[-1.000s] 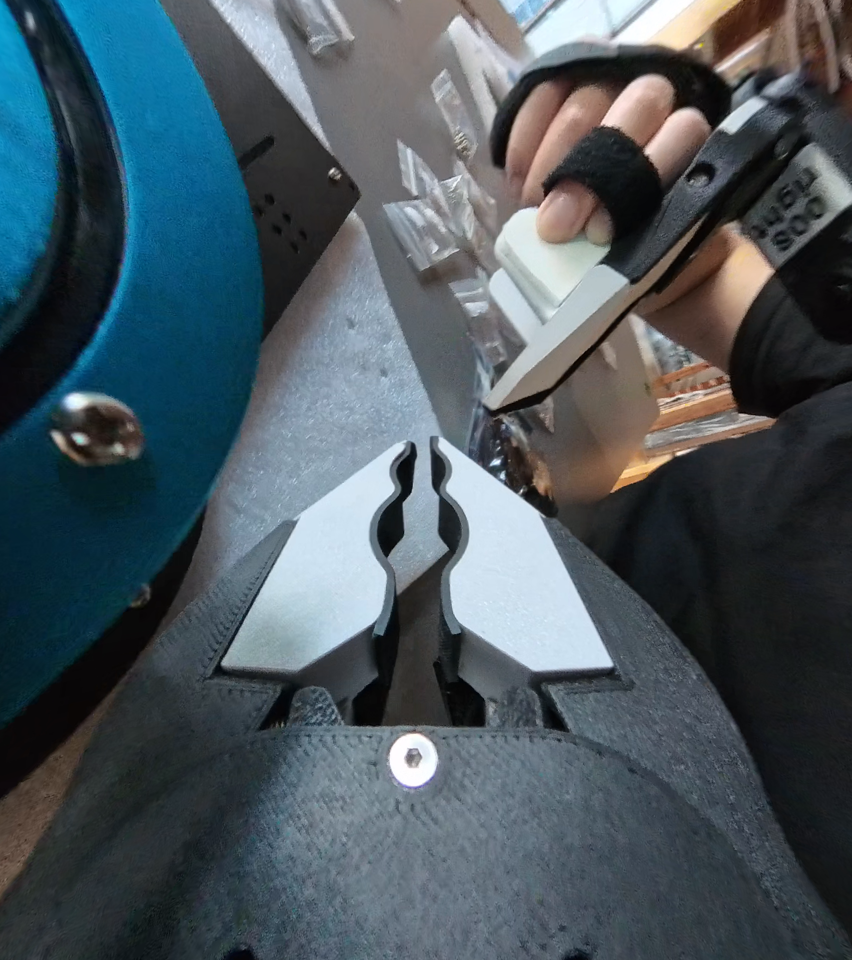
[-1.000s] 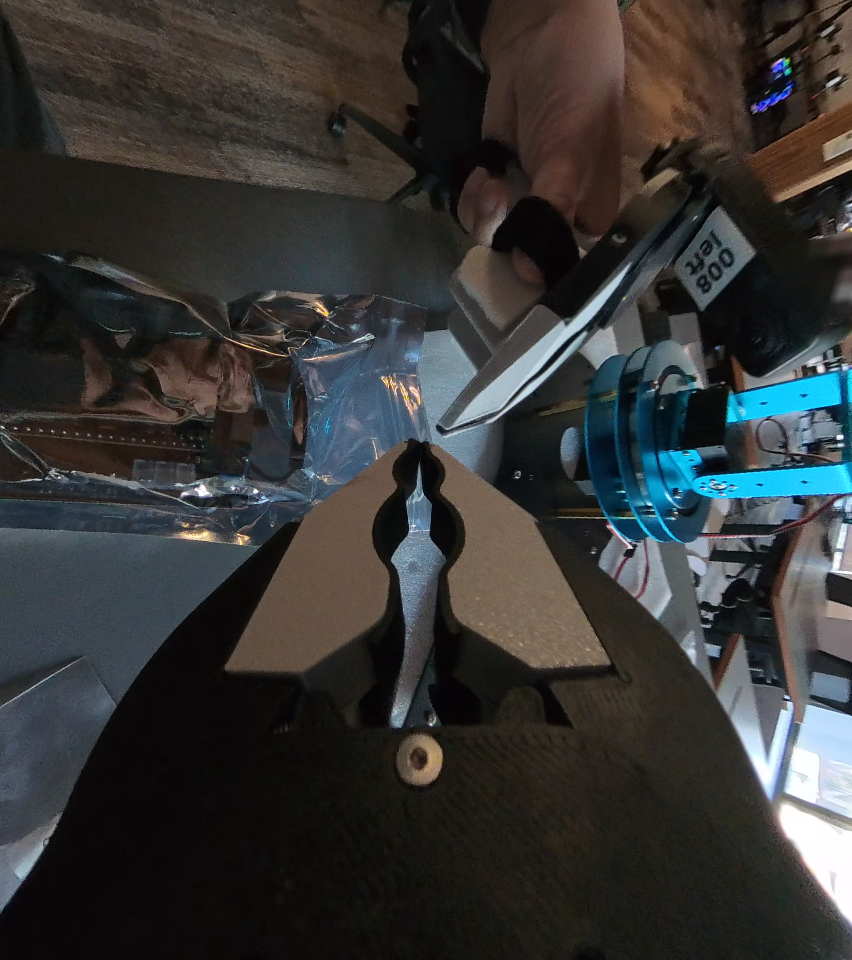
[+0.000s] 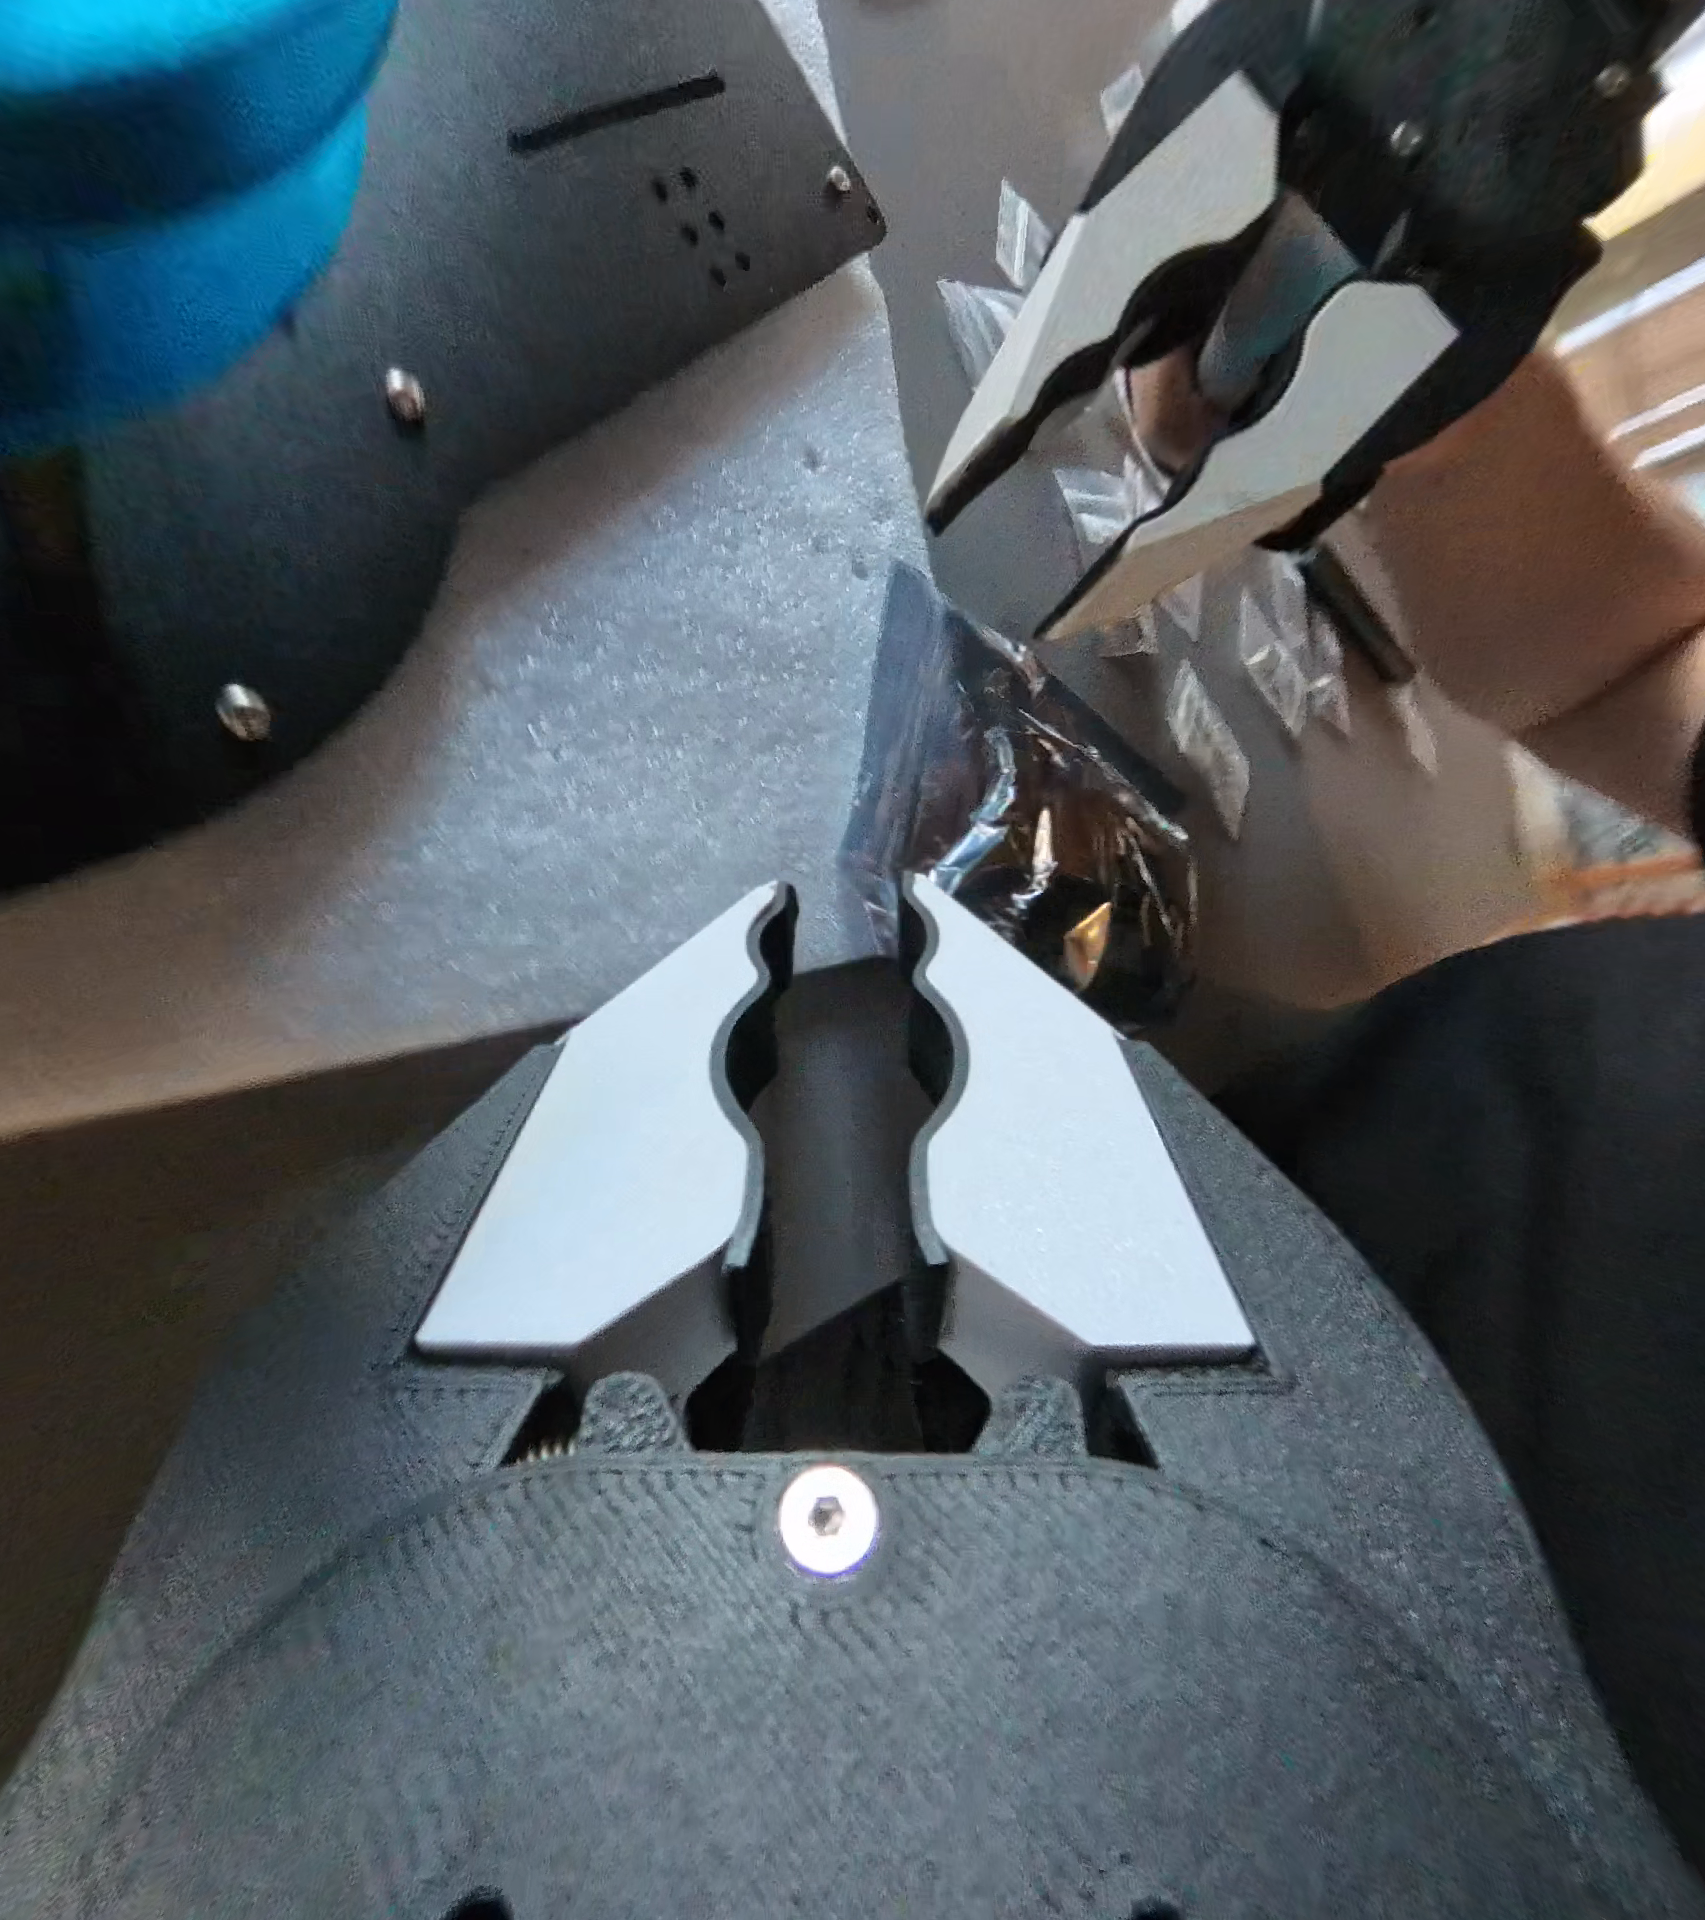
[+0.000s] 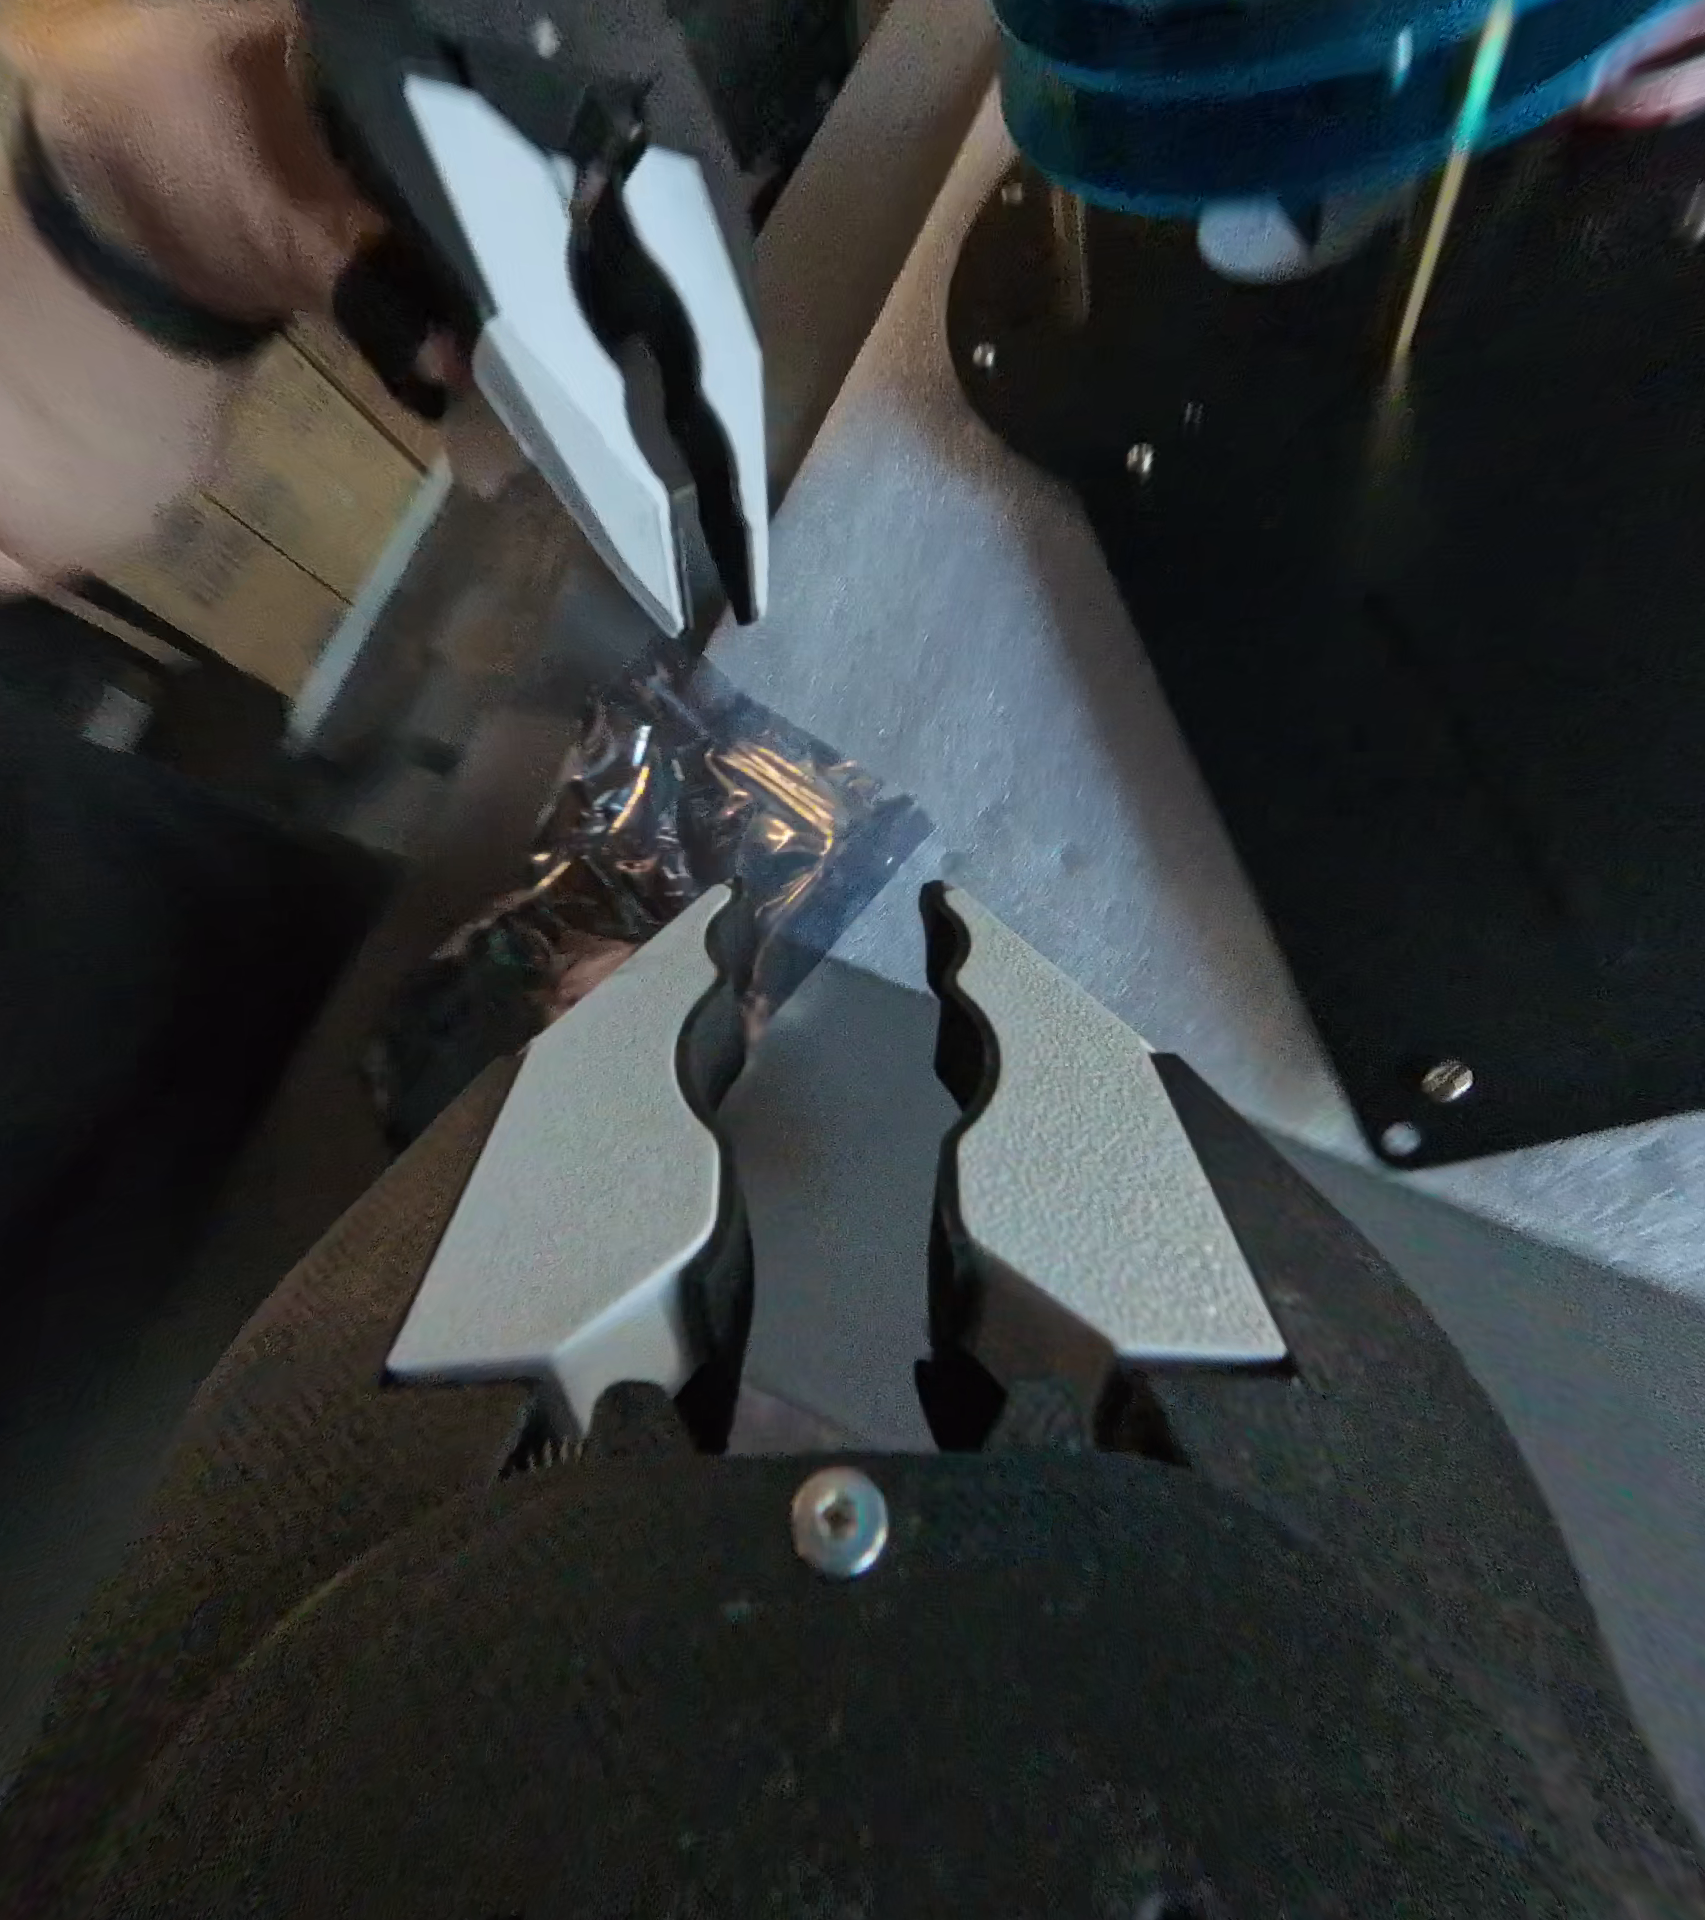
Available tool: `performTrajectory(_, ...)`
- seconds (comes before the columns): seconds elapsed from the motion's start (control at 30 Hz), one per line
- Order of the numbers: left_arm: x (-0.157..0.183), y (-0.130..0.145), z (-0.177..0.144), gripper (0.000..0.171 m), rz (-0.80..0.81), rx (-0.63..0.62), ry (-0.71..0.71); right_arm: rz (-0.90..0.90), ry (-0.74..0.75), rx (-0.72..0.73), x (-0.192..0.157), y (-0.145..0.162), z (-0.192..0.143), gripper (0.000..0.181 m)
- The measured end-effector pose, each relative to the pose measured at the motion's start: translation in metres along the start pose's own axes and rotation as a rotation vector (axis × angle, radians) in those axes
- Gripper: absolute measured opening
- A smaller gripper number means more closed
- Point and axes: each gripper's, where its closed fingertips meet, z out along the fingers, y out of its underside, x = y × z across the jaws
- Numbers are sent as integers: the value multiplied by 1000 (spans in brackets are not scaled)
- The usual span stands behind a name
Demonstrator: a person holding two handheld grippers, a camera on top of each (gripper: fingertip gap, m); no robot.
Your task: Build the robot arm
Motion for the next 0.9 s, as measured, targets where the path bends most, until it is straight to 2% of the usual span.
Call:
performTrajectory(0.13,18,12,9,22,-97,3,119,198,-91,-7,-2,7,4,28)
performTrajectory(0.23,14,12,14,4,-77,14,105,290,-135,-6,-1,7,11,22)
performTrajectory(0.37,22,8,14,2,-36,53,182,384,-221,54,-5,-2,10,16)
performTrajectory(0.6,47,-22,-4,0,186,225,192,411,-377,240,-23,-26,-23,19)
performTrajectory(0.67,57,-30,-6,0,256,249,193,374,-368,249,-23,-34,-35,25)
performTrajectory(0.73,65,-36,-9,0,316,257,190,319,-324,248,-17,-45,-52,30)
performTrajectory(0.8,73,-41,-9,0,382,252,186,299,-285,237,-9,-61,-69,25)
performTrajectory(0.9,82,-47,-8,0,452,248,172,292,-311,95,-15,-69,-77,22)
